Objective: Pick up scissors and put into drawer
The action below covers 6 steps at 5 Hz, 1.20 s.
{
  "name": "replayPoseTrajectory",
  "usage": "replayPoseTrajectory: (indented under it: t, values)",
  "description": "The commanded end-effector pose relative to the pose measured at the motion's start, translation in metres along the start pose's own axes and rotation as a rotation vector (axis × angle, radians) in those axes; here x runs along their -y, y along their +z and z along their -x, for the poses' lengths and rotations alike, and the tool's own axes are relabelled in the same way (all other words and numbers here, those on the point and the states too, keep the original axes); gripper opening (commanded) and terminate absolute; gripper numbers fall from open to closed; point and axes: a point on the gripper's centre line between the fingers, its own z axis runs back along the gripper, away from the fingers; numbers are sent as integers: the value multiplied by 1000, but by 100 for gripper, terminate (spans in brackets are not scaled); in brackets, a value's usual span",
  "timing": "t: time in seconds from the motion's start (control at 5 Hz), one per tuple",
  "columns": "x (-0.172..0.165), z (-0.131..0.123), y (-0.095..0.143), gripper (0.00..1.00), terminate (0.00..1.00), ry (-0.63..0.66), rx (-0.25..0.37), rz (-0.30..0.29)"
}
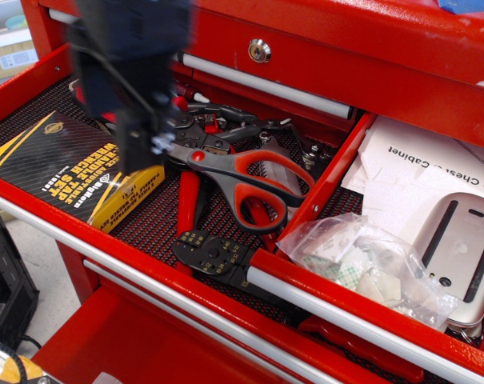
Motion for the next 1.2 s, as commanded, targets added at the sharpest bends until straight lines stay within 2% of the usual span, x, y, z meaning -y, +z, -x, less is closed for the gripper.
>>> replayPoseTrajectory:
  t: [0.0,0.2,0.4,0.6,1.0]
  values:
    - [-7,-33,-14,100,0,-404,173,-142]
    - [-17,-49,-28,100,0,-636,268,-198]
    - [-28,-59,-42,100,0,-814,324,-176]
    - [-32,-68,-57,100,0,-905,337,-158]
    - [-45,-71,-89,100,0,-970,367,-159]
